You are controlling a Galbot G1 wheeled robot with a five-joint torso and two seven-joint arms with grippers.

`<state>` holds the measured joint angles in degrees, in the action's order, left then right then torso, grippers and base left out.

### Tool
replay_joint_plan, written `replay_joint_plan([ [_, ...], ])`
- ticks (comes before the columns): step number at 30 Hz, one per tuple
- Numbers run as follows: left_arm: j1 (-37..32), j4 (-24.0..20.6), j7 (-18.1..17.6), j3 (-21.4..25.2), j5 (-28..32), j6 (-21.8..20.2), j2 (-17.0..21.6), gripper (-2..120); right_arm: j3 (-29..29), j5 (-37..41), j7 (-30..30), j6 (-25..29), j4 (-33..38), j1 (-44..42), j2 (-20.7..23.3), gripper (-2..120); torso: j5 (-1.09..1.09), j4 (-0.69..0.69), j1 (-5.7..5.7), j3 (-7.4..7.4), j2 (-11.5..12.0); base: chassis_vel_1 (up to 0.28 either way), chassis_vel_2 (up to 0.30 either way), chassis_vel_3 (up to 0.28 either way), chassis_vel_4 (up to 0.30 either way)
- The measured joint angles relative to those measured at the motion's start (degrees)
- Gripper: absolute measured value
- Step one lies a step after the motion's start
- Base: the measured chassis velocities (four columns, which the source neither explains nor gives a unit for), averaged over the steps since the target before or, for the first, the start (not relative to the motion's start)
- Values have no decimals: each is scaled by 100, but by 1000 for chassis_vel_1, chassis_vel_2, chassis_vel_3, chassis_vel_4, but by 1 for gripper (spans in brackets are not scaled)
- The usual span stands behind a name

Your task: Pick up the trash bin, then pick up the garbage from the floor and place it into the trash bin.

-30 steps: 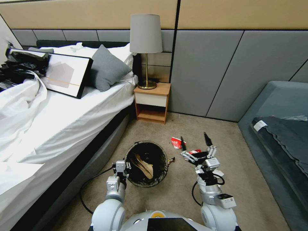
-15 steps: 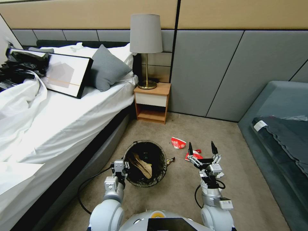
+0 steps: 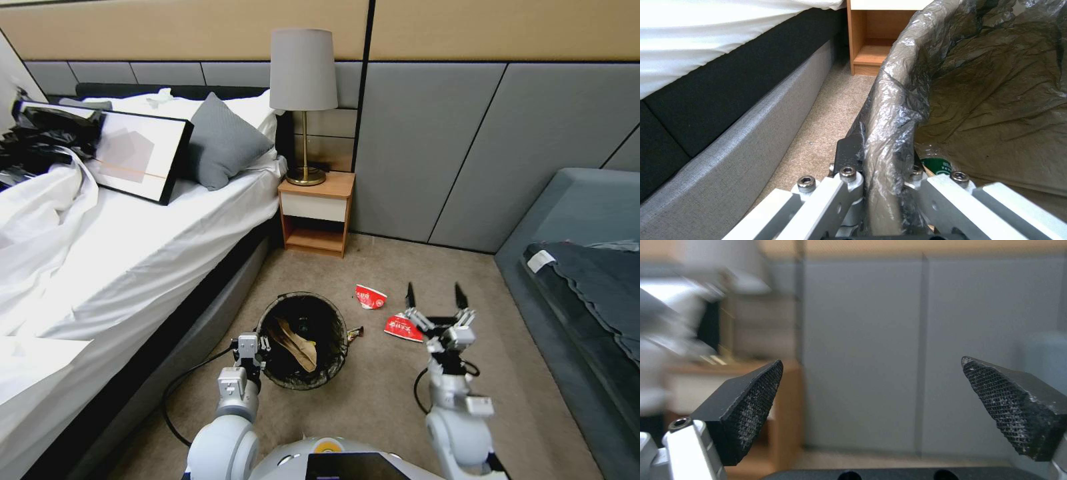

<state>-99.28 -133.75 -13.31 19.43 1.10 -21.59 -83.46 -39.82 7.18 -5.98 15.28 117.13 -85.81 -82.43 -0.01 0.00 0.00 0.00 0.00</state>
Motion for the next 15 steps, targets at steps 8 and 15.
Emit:
replay_joint_plan([
  [8, -25, -13, -18, -5, -16, 14, 3, 2, -528, 450, -300, -2136, -1280, 489, 252, 100, 0, -1, 0, 0, 0, 0, 0, 0, 0],
  [15, -28, -17, -21, 19, -2, 14, 22, 2, -675, 324, -333, -2440, -2416, 751, 342, 100, 1, -1, 0, 0, 0, 0, 0, 0, 0],
])
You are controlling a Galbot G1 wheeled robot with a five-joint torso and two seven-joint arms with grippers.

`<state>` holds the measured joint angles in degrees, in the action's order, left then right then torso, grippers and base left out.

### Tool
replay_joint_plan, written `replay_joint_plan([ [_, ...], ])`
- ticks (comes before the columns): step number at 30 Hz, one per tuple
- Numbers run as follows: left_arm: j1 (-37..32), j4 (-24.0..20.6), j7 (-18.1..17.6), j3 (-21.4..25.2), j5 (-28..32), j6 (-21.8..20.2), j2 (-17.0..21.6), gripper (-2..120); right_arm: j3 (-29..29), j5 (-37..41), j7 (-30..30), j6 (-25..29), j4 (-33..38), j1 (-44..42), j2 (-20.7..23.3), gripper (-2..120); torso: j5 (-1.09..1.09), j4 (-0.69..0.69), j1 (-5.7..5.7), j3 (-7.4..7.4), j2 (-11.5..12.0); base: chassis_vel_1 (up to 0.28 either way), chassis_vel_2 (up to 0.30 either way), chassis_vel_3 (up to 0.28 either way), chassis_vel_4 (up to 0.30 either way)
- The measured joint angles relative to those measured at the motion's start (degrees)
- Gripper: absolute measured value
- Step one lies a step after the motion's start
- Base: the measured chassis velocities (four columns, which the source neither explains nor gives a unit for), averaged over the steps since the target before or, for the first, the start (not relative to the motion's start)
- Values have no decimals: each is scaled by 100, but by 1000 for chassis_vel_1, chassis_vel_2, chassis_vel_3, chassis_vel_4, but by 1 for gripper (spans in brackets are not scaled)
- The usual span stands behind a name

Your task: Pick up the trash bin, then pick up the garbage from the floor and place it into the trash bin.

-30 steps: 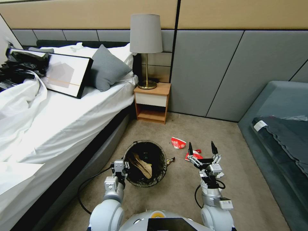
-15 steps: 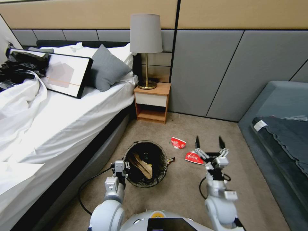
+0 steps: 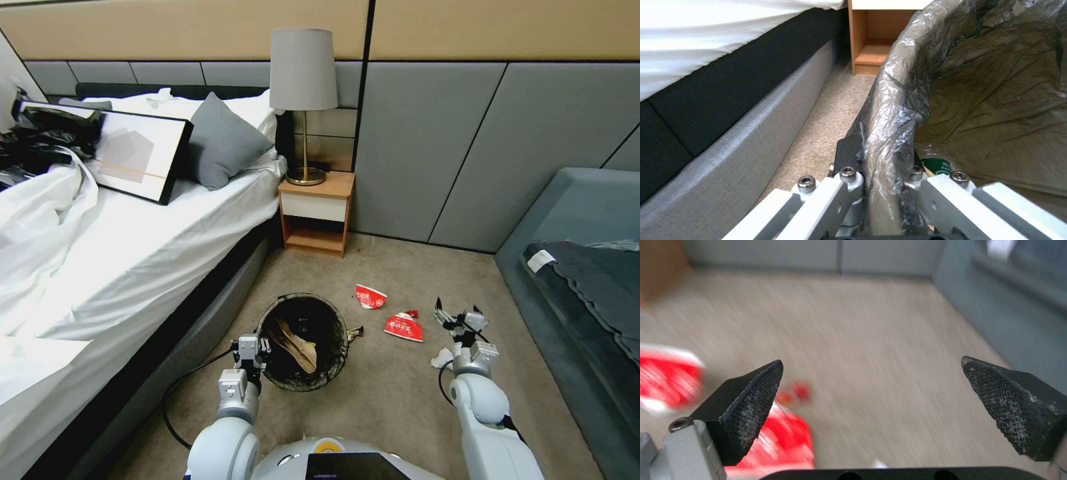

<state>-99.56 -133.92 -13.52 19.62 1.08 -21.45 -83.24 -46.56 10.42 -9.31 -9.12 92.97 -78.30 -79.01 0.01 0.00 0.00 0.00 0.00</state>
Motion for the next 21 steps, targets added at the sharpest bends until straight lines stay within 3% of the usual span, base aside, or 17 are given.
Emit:
replay_joint_plan([
  [6, -12, -1, -3, -25, -2, -13, 4, 2, -80, -62, -30, -263, -1028, 317, 95, 100, -2, 0, 0, 0, 0, 0, 0, 0, 0],
  [21, -29, 23, -17, -99, -51, -25, 24, 2, -52, 276, 302, -355, -2030, 713, 292, 100, -1, 0, 0, 0, 0, 0, 0, 0, 0],
])
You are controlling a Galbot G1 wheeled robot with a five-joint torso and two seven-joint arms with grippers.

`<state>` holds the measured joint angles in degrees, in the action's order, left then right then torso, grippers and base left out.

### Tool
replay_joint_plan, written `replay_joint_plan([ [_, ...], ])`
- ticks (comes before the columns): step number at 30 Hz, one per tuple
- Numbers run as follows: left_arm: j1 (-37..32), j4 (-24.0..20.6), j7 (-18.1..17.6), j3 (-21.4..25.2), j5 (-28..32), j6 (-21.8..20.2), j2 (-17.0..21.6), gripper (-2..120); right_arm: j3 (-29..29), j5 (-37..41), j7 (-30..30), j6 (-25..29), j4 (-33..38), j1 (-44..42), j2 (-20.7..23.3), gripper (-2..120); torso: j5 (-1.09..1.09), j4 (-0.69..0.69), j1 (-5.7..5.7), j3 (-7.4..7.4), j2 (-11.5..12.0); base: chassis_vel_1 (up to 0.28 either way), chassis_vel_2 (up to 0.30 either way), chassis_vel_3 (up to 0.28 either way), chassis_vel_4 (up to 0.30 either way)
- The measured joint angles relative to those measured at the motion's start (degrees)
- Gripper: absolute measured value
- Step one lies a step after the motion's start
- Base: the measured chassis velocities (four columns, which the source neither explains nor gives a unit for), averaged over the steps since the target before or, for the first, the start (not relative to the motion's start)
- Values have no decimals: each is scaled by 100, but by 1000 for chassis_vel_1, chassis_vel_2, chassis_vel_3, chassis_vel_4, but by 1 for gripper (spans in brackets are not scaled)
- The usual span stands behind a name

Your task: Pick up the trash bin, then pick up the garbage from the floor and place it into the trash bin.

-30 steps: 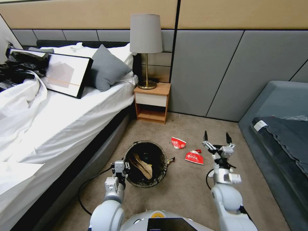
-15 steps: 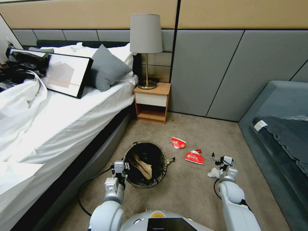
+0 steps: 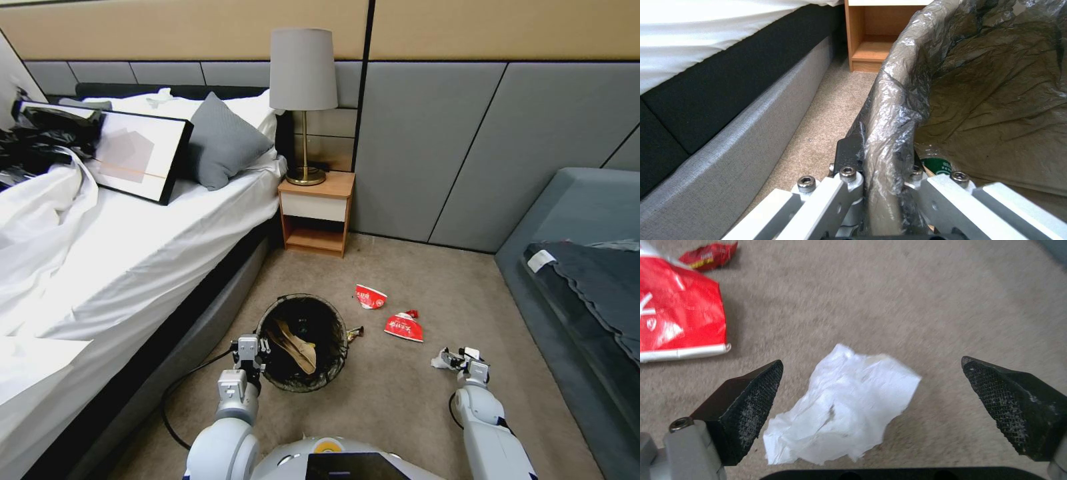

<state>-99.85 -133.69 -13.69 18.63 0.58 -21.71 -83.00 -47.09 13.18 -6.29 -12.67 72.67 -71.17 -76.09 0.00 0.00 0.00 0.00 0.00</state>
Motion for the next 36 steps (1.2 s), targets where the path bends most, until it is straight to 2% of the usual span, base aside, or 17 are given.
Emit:
replay_joint_plan([
  [3, 0, 15, -1, -21, -8, -1, 11, 2, 28, 19, 132, 113, -309, 165, 44, 100, 0, 0, 0, 0, 0, 0, 0, 0, 0],
  [16, 4, 1, -7, -18, -8, -7, 25, 2, 105, 267, 181, 98, -811, 466, -5, 98, 1, 0, 0, 0, 0, 0, 0, 0, 0],
  [22, 5, -6, -26, 1, 9, -4, 34, 2, 106, 224, 279, 204, -1218, 537, -38, 82, 0, 0, 0, 0, 0, 0, 0, 0, 0],
  [23, 2, -16, -26, 8, 13, -4, 39, 2, 73, 172, 311, 259, -1358, 555, -42, 74, 0, 1, 0, 0, 0, 0, 0, 0, 0],
  [27, -1, -23, -28, 24, 24, -3, 47, 2, 21, 150, 389, 396, -1580, 579, -26, 65, 3, 4, 0, 1, -1, 0, 0, 0, 0],
  [32, -1, -22, -31, 14, 23, -1, 46, 2, 2, 151, 422, 483, -1711, 594, -4, 61, 5, 5, 1, 2, -1, 0, 0, 0, 0],
  [34, 3, -14, -32, -25, 20, 0, 39, 2, -30, 152, 459, 568, -1831, 611, 13, 51, 3, 6, 1, 2, -1, 0, 0, 0, 0],
  [36, 3, -14, -33, -26, 19, 0, 39, 2, -32, 152, 460, 581, -1844, 613, 13, 50, 2, 6, 1, 3, -1, 0, 0, 0, 0],
])
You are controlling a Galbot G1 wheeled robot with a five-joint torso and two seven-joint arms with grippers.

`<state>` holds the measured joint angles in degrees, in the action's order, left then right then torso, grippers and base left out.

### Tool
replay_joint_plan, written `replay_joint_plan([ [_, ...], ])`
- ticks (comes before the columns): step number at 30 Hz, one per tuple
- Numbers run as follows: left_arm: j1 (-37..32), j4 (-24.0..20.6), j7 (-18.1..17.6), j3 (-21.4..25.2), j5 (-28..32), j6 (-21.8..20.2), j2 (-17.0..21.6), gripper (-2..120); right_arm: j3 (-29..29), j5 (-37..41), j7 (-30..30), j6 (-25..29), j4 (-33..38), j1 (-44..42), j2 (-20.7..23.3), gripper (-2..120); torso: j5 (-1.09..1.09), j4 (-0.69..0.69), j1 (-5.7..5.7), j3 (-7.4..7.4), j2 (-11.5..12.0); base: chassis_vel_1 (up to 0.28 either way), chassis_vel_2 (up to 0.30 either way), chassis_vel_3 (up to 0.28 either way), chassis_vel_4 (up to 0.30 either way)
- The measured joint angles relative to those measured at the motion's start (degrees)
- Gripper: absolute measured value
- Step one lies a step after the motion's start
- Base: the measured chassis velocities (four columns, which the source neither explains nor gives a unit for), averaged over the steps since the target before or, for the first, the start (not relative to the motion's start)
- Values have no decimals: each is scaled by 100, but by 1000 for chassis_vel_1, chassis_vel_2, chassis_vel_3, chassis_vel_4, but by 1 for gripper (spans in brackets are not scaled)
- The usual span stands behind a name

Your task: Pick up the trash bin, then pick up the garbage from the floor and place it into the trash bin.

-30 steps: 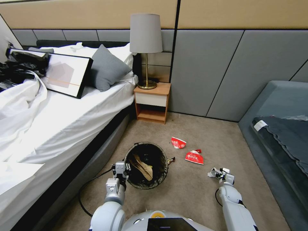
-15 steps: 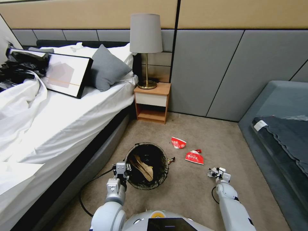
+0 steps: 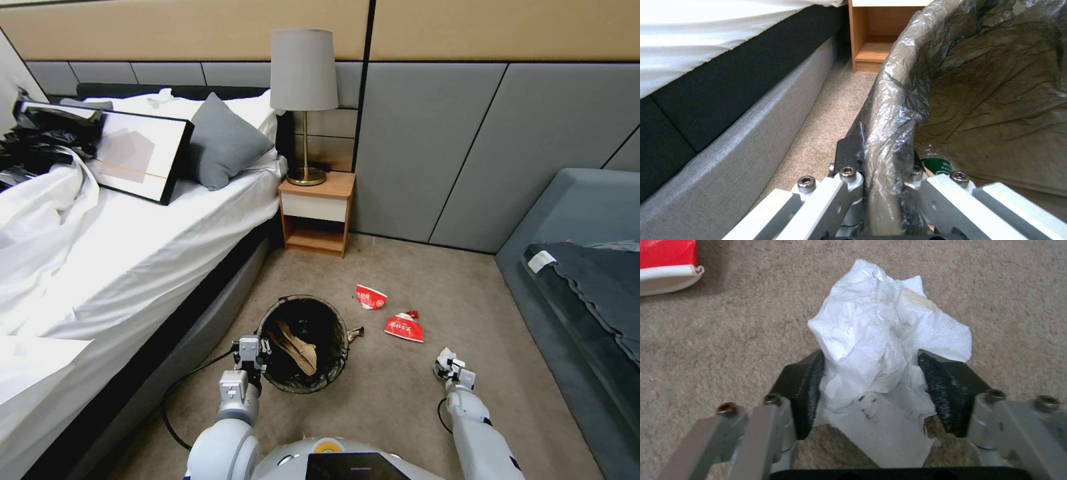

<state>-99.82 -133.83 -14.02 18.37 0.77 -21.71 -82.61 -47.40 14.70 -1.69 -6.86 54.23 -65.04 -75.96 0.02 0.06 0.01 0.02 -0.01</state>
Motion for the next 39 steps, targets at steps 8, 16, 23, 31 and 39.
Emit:
replay_joint_plan([
  [8, -8, -10, -2, 7, -1, 0, 1, 2, 0, -27, 2, 67, -18, 3, -36, 30, -3, -2, 0, -1, 0, 0, 0, 0, 0],
  [16, 5, -8, -2, 6, -1, 0, -6, 2, 34, -59, -69, 50, 289, -118, -80, 9, -4, -16, -1, -4, 1, 0, 0, 0, 0],
  [23, 13, 5, 0, -13, 1, 6, -5, 2, 62, -65, -79, 34, 518, -227, -120, 0, -4, -10, -2, -4, 1, 0, 0, 0, 0],
  [31, 13, 27, 2, -41, 3, 11, 15, 2, 115, -66, -66, 174, 1131, -479, -131, 0, -2, -5, -1, -3, 2, 0, 0, 0, 0],
  [39, 36, 92, 6, -110, -3, 13, 30, 2, 378, 159, 772, 1704, 3272, -1242, -203, 0, -1, -7, -2, -2, 1, 0, 0, 0, 0],
])
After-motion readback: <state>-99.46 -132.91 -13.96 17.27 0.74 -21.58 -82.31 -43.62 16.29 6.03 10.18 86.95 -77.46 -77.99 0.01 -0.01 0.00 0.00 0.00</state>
